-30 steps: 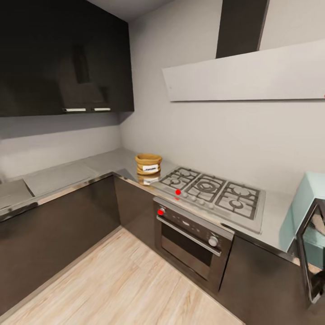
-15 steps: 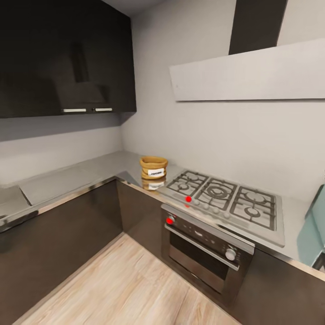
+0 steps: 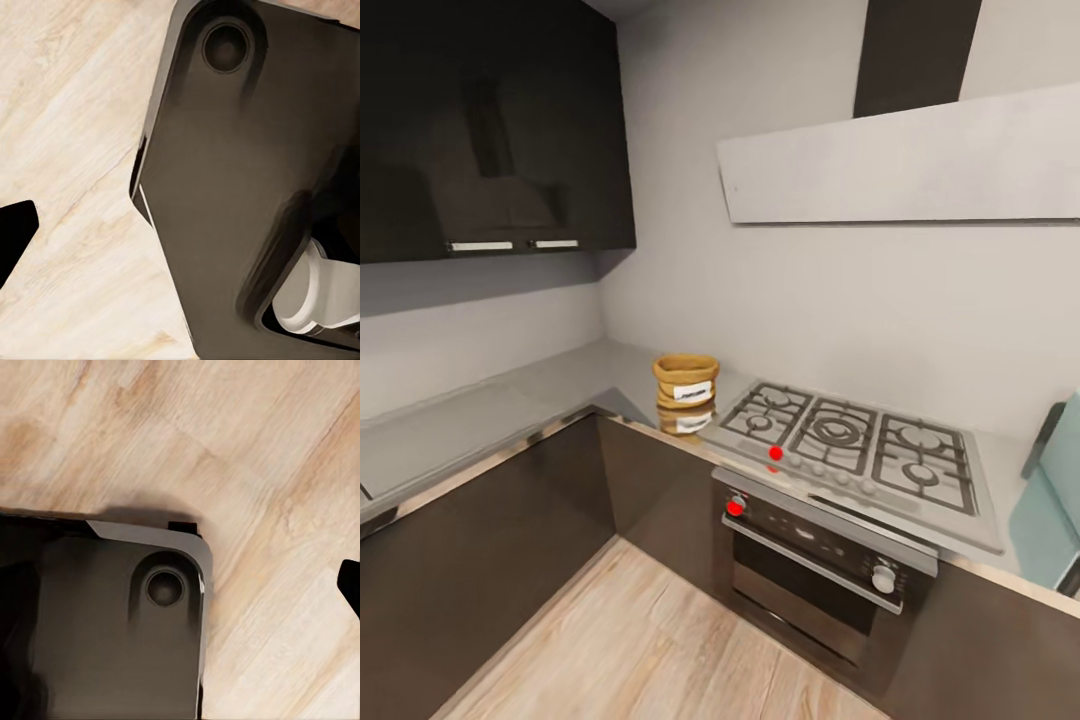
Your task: In the kitchen, take the popcorn bag from the countertop, put it into the microwave, and heat it until the popcorn is cooked so the cooked popcorn ends up inside the bag.
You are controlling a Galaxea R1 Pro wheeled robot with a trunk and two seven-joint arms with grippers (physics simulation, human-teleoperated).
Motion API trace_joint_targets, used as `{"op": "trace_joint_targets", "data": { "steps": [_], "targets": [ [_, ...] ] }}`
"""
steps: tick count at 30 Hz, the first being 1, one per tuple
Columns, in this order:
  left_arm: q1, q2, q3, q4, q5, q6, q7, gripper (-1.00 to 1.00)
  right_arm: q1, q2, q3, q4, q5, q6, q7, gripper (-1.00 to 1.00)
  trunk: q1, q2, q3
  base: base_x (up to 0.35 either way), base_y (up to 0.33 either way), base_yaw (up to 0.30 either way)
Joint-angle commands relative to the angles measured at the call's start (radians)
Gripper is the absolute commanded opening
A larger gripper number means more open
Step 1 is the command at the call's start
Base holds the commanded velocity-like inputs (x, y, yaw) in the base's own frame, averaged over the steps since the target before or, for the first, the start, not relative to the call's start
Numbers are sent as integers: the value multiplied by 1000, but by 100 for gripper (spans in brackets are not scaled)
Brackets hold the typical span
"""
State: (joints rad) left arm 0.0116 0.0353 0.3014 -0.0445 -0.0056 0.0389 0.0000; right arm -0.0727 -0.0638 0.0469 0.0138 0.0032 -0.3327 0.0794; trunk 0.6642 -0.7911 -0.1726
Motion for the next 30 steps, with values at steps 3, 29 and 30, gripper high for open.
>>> {"op": "trace_joint_targets", "data": {
  "steps": [3,29,30],
  "targets": [
    [1,-1,4,-3,-1,4,0,100,-1,-1,6,1,0,-5,0,100,0,-1,-1,155,267,-16],
    [1,-3,2,-3,-1,4,0,100,-1,-1,4,1,-2,-5,-1,100,0,-1,-1,130,277,-1],
    [1,-3,2,-3,-1,5,0,100,-1,-1,4,1,-2,-5,-1,100,0,-1,-1,142,278,0]
  ]
}}
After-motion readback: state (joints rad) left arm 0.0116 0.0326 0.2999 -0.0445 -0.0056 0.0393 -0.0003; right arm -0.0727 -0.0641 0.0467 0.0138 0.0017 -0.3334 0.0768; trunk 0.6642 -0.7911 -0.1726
